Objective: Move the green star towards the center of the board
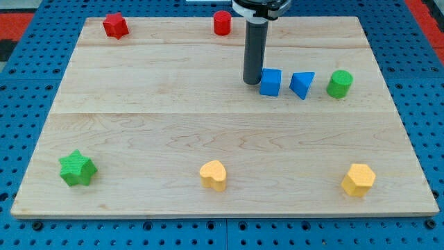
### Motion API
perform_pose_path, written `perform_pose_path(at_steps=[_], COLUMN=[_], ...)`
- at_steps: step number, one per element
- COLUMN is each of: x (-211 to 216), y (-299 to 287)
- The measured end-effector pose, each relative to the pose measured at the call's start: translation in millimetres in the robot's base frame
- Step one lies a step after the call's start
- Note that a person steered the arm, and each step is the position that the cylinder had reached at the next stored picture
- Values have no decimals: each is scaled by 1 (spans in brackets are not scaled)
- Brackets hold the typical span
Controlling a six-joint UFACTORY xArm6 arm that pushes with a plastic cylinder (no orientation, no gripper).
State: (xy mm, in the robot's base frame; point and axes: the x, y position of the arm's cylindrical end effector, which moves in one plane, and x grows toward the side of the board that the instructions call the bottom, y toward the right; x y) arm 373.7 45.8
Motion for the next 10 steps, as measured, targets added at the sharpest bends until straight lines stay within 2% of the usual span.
perform_pose_path(at_steps=[2,3,4,5,7,9,10], x=[113,171,207,221,148,109,102], y=[-121,-145,-210,-270,-268,-207,-206])
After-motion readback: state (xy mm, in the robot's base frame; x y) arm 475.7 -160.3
